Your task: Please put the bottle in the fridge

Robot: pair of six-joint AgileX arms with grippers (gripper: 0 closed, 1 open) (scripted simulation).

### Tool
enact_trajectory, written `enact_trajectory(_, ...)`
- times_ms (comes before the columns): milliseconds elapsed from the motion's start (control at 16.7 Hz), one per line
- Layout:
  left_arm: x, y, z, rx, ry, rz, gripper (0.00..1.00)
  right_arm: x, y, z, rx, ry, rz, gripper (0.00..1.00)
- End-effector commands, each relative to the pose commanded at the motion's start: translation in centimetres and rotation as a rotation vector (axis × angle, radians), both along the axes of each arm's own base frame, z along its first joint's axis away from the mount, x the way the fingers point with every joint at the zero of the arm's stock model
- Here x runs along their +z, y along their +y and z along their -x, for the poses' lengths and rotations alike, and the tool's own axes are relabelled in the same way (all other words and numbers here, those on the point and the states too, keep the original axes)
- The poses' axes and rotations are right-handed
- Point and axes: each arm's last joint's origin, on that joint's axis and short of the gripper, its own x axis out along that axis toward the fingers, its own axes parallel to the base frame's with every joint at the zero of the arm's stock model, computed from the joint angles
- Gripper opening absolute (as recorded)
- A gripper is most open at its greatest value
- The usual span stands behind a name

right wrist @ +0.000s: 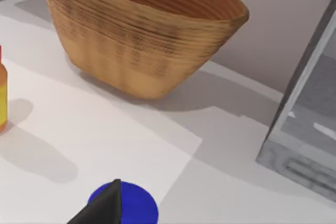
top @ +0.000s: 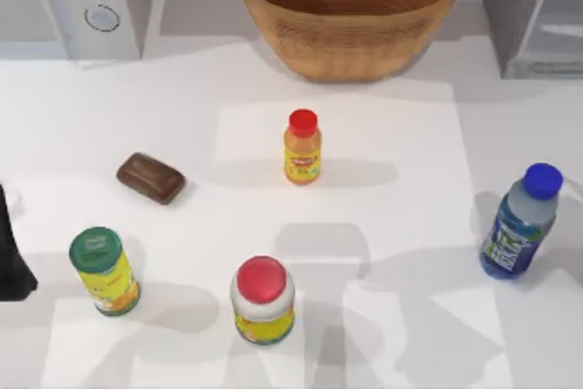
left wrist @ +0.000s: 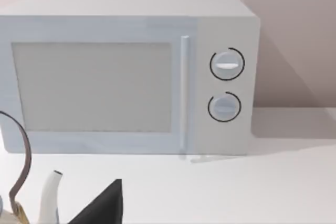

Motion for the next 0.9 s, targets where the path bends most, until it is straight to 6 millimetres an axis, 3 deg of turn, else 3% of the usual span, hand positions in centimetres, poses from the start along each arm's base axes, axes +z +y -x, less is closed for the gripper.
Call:
enact_trajectory(180, 0.0, 0.0, 0.0, 0.000, 0.000, 0.000, 1.00, -1.5, 0.0, -2.9, 0.140, 0.170, 0.051, 1.00)
enact_trajectory(360, 0.0, 0.0, 0.0, 0.000, 0.000, 0.000, 1.00, -4.0, 0.0, -4.4, 0.232, 0.335, 0.057, 1.00)
enact_trajectory(600, 0.0, 0.0, 0.0, 0.000, 0.000, 0.000, 1.00, -6.0, -0.1, -4.6, 0.277, 0.467, 0.040, 1.00)
enact_trajectory(900, 0.0, 0.0, 0.0, 0.000, 0.000, 0.000, 1.00, -6.0, 0.0, -4.6, 0.279, 0.466, 0.041, 1.00)
